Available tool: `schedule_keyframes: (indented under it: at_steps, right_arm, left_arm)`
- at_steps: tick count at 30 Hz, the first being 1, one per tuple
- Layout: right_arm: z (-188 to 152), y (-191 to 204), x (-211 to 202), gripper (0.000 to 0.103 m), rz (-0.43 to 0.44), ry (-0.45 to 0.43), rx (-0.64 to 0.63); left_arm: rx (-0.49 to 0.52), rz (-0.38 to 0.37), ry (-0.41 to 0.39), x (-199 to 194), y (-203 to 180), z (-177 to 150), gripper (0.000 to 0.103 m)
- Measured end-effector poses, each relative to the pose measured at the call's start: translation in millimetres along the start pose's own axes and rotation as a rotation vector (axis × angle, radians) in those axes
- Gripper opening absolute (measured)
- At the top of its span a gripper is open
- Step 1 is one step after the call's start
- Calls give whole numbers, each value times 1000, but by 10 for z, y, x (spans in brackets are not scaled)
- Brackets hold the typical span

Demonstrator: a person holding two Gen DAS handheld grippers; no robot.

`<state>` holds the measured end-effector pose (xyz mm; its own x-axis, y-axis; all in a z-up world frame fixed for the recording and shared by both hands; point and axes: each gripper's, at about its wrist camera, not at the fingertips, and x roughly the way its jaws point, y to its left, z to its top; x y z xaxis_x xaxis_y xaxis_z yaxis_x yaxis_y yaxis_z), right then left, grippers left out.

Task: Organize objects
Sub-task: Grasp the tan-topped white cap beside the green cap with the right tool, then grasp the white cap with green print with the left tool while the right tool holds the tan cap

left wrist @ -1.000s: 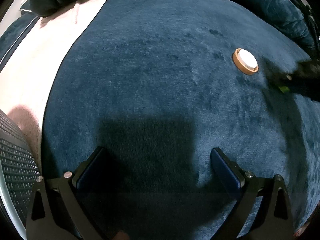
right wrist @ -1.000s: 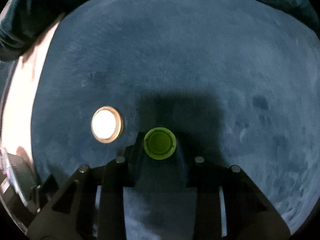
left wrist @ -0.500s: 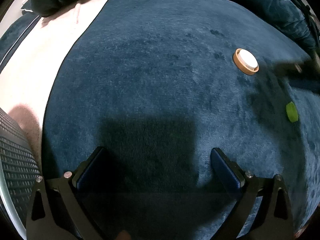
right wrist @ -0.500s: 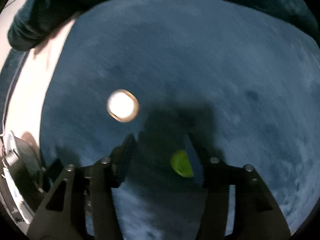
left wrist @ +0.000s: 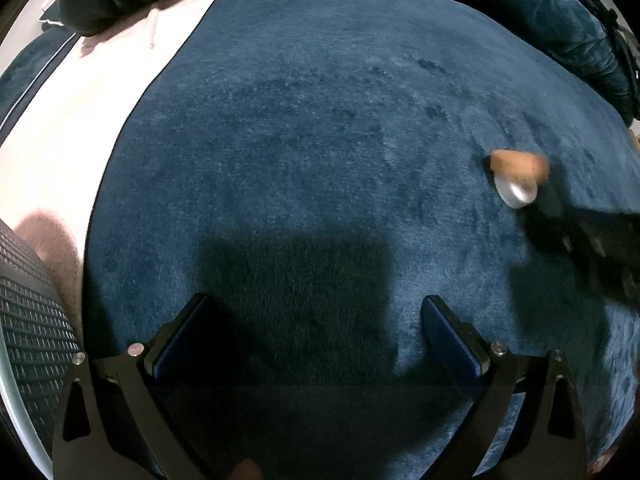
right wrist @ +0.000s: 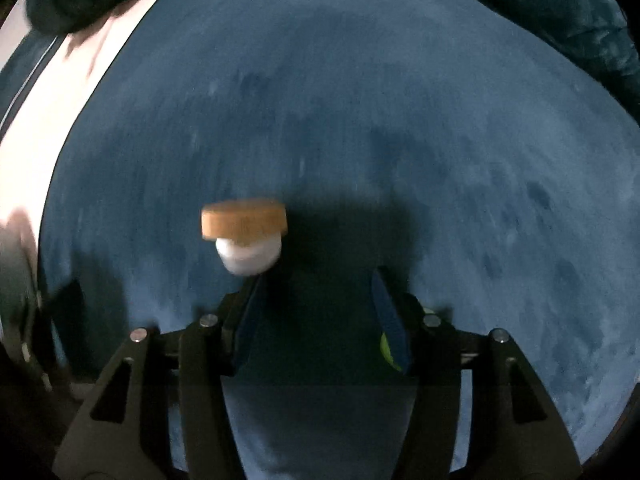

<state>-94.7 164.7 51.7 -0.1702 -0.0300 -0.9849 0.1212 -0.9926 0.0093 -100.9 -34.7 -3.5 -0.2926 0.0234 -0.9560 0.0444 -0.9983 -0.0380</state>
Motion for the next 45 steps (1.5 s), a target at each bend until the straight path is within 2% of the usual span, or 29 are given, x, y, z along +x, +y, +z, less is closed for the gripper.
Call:
schedule_keyframes:
  at_steps: [5,9,17,18,21,27,31,35,40,41,45]
  right_arm:
    - [-121,-74,-288,55,40,-29,11]
    - [32,-83,-406,55,113,-75,68]
    - [81,-4,-196,54,119,-10,77]
    - [100,69,-88,41,113,4,68]
    - [70,60,-124,41,132,-9,50]
    - [-175,-250,-545,41,143,-68,110]
    - [-412,-686,-683,41,110,-53,207]
    - [-523,-1080,-516,42,64,-10,303]
    - [-581,-1222,-239,43,59,40,361]
    - [-584,-1217,-230,43,60,38,356]
    - [-582,-1157,-218,49,58,33,332]
  left_arm:
    - [-2,2,1,-17,7,-9,103]
    - [0,1,-2,-36,-4,-23,103]
    - [1,2,5,-160,-27,-15,103]
    - [1,3,7,-166,-31,-22,103]
    - [0,3,11,-180,-34,-15,103]
    - [-14,11,12,-179,-44,29,103]
    - [-15,14,12,-223,-36,-19,103]
    - [-14,24,8,-233,-64,-20,103]
    - [-10,39,15,-287,-108,-39,103]
    - [-7,38,16,-432,-135,-100,103]
    - [-10,-10,-74,-486,-176,91,100]
